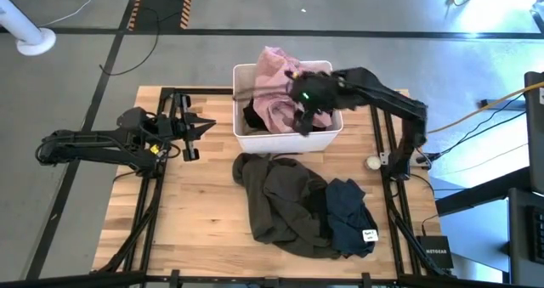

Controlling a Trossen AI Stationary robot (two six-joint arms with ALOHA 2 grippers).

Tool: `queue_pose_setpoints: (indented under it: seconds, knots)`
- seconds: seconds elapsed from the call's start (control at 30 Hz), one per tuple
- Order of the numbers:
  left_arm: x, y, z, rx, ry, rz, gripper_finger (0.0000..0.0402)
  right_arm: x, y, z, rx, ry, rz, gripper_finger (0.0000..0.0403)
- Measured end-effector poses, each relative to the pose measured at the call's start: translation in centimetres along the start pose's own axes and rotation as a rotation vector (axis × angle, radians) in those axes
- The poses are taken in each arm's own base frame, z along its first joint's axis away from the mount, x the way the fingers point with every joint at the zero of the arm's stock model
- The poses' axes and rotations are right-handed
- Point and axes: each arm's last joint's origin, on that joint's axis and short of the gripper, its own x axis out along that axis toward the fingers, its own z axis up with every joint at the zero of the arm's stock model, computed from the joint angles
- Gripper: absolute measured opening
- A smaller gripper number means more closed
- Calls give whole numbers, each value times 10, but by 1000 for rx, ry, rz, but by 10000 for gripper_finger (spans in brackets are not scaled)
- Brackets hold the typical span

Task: Sort clothes
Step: Put the gray garment into the white laundry bin

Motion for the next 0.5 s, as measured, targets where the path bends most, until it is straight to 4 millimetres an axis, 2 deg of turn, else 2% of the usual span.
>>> queue_pose_setpoints:
  seconds: [0.1, 0.23, 0.33, 0.5]
  knots:
    - [0, 0, 0, 0, -1, 0, 15, -24, 31, -18, -26, 12, 82, 241]
    - [0, 0, 0, 1, -1, 0, 15, -41, 81, -43, -90, 22, 171, 241]
    - [0, 0, 0, -8, 1, -1, 15, -45, 117, -68, -141, 49, 165, 241]
    - [0, 0, 0, -13, 1, 0, 15, -32, 167, -123, -207, 123, 78, 241]
